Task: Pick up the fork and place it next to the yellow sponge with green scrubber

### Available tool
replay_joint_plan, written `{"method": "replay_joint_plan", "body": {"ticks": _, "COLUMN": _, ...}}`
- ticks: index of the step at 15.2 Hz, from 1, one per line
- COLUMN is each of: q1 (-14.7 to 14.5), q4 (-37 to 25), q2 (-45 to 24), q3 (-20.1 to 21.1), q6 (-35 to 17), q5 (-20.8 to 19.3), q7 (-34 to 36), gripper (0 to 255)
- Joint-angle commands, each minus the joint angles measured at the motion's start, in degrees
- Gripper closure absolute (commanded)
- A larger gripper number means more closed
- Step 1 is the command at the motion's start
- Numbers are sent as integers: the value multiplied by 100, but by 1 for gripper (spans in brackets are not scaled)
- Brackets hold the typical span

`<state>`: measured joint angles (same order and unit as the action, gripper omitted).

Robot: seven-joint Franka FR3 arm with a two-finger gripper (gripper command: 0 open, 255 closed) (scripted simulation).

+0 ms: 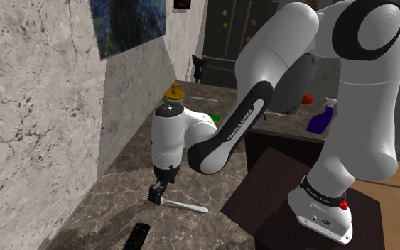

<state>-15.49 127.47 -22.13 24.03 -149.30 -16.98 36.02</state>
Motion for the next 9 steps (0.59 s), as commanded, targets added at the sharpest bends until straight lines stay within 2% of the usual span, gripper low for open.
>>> {"method": "replay_joint_plan", "body": {"ticks": 1, "q1": -136, "q4": -152, "q2": -260, "q3": -128, "q6": -101, "q5": -194, "q7": 145, "gripper": 0}}
{"method": "replay_joint_plan", "body": {"ticks": 9, "q1": -352, "q4": -277, "q2": -737, "q3": -406, "q6": -441, "q5": -505, "q7": 365, "gripper": 0}}
